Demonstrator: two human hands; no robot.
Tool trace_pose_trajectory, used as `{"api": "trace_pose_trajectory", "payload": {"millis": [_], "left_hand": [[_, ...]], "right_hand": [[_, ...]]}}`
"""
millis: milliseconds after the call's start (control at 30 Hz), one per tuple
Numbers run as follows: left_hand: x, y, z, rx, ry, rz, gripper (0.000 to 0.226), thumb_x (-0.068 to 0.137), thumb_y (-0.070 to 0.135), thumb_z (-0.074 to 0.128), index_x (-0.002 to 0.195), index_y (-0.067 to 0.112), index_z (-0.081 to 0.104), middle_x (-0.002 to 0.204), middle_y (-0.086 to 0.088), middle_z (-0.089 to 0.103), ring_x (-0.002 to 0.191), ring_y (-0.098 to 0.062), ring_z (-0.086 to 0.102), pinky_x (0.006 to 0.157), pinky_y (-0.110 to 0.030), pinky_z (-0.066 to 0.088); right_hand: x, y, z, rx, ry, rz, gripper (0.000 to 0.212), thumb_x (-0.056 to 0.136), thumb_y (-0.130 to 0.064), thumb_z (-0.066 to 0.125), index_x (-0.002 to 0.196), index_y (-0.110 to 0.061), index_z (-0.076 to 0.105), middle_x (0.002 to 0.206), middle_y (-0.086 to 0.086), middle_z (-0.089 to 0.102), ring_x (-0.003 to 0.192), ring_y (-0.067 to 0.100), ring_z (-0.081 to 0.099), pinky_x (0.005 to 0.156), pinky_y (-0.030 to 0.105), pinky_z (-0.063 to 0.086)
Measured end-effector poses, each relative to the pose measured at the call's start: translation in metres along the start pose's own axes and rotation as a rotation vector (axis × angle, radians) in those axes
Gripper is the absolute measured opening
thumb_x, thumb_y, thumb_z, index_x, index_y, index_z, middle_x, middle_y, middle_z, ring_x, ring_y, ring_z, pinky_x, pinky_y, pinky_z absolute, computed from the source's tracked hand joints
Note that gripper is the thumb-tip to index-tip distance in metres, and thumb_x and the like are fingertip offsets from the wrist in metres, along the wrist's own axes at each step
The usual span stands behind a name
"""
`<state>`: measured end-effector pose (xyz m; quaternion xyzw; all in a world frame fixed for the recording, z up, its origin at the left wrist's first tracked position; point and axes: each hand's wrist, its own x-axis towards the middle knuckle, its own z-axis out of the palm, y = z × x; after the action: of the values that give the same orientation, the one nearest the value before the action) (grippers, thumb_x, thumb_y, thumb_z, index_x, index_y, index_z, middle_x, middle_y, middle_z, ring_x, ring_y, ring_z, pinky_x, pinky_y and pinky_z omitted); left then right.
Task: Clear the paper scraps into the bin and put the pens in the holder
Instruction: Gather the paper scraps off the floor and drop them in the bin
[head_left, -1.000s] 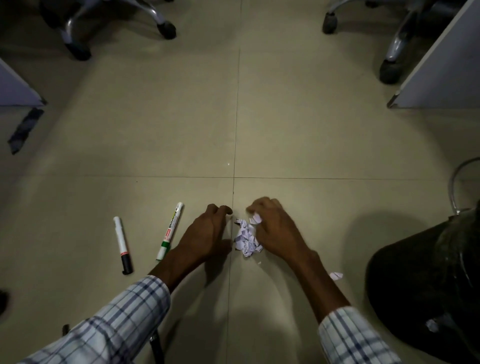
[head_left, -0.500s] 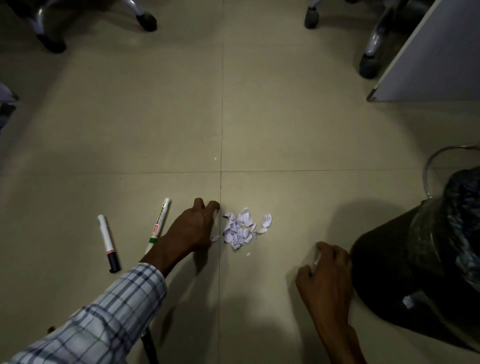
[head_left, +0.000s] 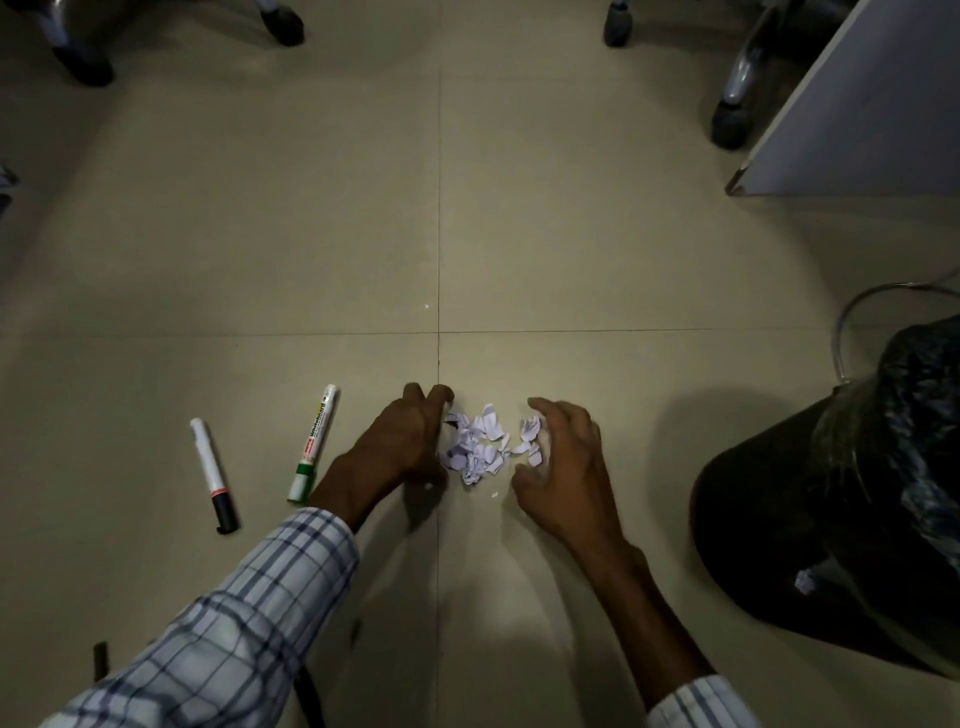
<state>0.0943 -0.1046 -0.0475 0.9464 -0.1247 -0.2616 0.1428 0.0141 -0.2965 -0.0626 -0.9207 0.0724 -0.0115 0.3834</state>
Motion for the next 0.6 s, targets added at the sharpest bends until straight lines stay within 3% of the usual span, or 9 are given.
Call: {"api": "trace_pose_trajectory", "payload": {"millis": [133, 300, 500, 533, 600], "left_hand": [[-0.009, 0.015, 0.004, -0.010, -0.009, 0.042, 0.118, 0.046, 0.045, 0.094, 0.143, 0.019, 0.031, 0.135, -0.013, 0.033, 0.113, -0.031, 0.053, 0.095, -0.035, 0.049], [-0.013, 0.030, 0.022, -0.021, 0.123, 0.052, 0.090, 0.062, 0.036, 0.089, 0.135, 0.013, 0.043, 0.130, -0.015, 0.041, 0.103, -0.029, 0.059, 0.091, -0.031, 0.048], [-0.014, 0.025, 0.031, -0.185, 0.188, 0.011, 0.048, 0.080, 0.032, 0.077, 0.120, 0.013, 0.059, 0.120, -0.009, 0.054, 0.096, -0.024, 0.061, 0.079, -0.019, 0.041], [-0.014, 0.025, 0.032, -0.195, 0.197, 0.010, 0.041, 0.080, 0.032, 0.076, 0.114, 0.013, 0.062, 0.114, -0.008, 0.057, 0.091, -0.022, 0.060, 0.076, -0.019, 0.038], [-0.015, 0.024, 0.035, -0.196, 0.195, -0.005, 0.033, 0.081, 0.034, 0.075, 0.105, 0.014, 0.065, 0.105, -0.006, 0.060, 0.080, -0.015, 0.054, 0.071, -0.020, 0.035]], "right_hand": [[0.018, 0.001, -0.011, -0.134, -0.267, -0.070, 0.096, 0.068, -0.029, 0.078, 0.151, -0.029, 0.030, 0.155, 0.005, 0.026, 0.141, 0.023, 0.023, 0.106, 0.036, 0.039], [0.035, -0.008, 0.005, -0.251, -0.360, -0.144, 0.085, 0.077, -0.031, 0.078, 0.150, -0.024, 0.036, 0.154, 0.007, 0.029, 0.139, 0.024, 0.029, 0.106, 0.038, 0.044], [0.032, -0.009, 0.026, -0.140, -0.239, -0.121, 0.030, 0.090, -0.024, 0.068, 0.117, -0.013, 0.067, 0.117, 0.009, 0.055, 0.107, 0.023, 0.051, 0.088, 0.024, 0.046], [0.028, -0.009, 0.028, -0.089, -0.220, -0.094, 0.027, 0.093, -0.030, 0.062, 0.110, -0.010, 0.070, 0.110, 0.011, 0.058, 0.101, 0.023, 0.055, 0.084, 0.022, 0.046], [0.019, -0.010, 0.032, 0.003, -0.195, -0.033, 0.048, 0.097, -0.044, 0.045, 0.098, -0.005, 0.073, 0.098, 0.014, 0.062, 0.089, 0.023, 0.057, 0.076, 0.021, 0.044]]}}
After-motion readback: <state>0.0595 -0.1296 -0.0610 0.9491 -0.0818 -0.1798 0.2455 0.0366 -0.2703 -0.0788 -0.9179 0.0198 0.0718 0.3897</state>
